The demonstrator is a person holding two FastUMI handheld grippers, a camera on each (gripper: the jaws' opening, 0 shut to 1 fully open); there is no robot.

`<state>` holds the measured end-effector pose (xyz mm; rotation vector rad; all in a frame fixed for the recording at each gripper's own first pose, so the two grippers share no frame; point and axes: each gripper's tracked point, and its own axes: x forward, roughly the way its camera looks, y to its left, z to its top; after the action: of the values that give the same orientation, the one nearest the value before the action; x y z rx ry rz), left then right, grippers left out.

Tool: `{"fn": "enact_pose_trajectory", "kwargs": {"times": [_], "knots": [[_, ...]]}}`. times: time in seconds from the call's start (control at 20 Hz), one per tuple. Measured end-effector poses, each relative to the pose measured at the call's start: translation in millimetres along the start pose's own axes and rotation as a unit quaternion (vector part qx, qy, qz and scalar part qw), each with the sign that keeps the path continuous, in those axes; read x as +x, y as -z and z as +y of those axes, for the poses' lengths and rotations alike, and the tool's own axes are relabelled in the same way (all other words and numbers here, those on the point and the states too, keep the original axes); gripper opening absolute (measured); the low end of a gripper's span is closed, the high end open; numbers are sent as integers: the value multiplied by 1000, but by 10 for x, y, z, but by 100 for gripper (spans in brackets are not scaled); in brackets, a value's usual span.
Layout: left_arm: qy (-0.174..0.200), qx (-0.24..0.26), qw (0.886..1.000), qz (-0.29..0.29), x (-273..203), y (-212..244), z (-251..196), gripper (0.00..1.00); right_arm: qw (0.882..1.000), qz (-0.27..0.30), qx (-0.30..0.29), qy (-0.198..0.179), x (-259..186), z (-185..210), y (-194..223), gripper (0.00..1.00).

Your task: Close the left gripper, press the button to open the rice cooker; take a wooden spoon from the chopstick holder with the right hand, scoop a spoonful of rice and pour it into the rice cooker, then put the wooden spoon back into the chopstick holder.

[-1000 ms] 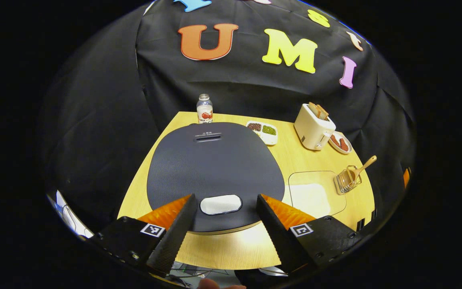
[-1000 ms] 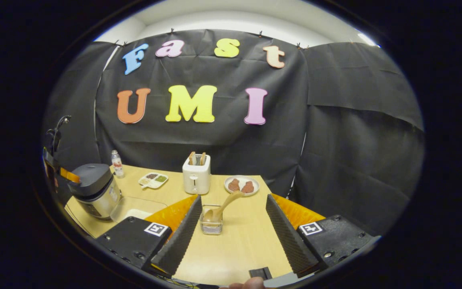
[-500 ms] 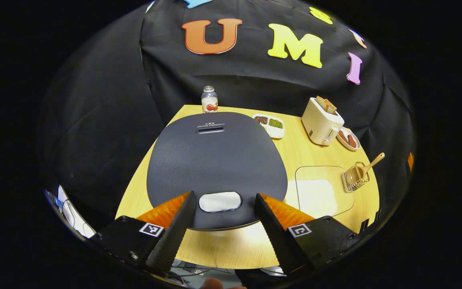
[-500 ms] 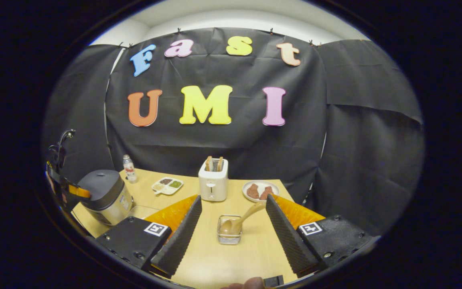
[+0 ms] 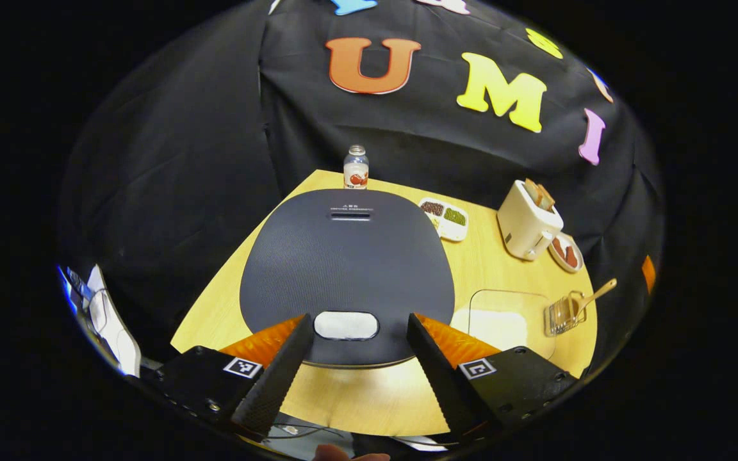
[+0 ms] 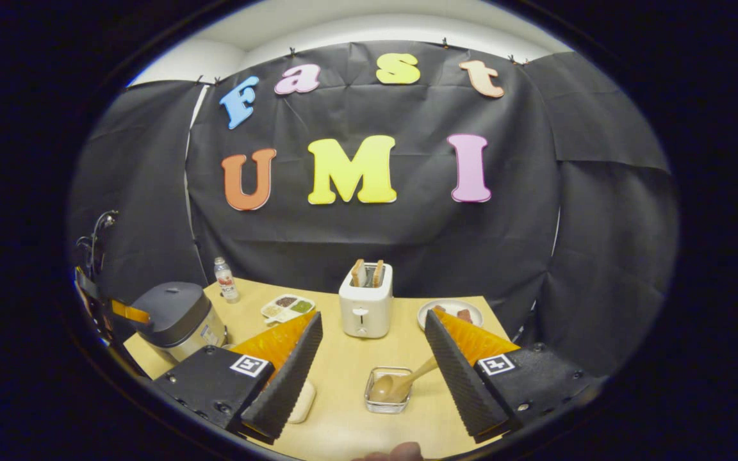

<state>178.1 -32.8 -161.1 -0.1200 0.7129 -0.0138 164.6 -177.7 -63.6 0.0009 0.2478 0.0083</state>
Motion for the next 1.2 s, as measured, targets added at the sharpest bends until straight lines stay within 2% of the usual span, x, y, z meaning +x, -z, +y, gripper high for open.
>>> {"fn": "enact_pose_trajectory", "kwargs": {"times": [0.15,0.3,0.45,0.55,0.7,0.85,1.0,1.1,1.2], "knots": [[10,14,997,-71,-366,-243,-141,95,1000,-15,12,6,-153,-9,-124,99],[33,42,985,-164,-892,-515,-383,95,999,-44,5,14,-505,66,-291,100],[59,54,971,-225,-1445,-526,-550,95,997,-74,3,26,-981,169,-410,99],[79,54,964,-246,-1754,-412,-662,95,995,-91,4,34,-1343,233,-471,100],[93,59,954,-279,-2228,-273,-709,95,993,-111,5,35,-1855,403,-523,99],[97,55,949,-295,-2594,-49,-721,95,992,-121,12,41,-2279,529,-499,100],[90,54,942,-320,-2876,90,-677,95,991,-126,16,48,-2586,653,-436,100],[94,50,936,-335,-2997,142,-702,94,992,-115,17,39,-2691,773,-316,100],[94,50,935,-338,-3051,221,-720,94,994,-106,11,37,-2802,818,-241,99]]}}
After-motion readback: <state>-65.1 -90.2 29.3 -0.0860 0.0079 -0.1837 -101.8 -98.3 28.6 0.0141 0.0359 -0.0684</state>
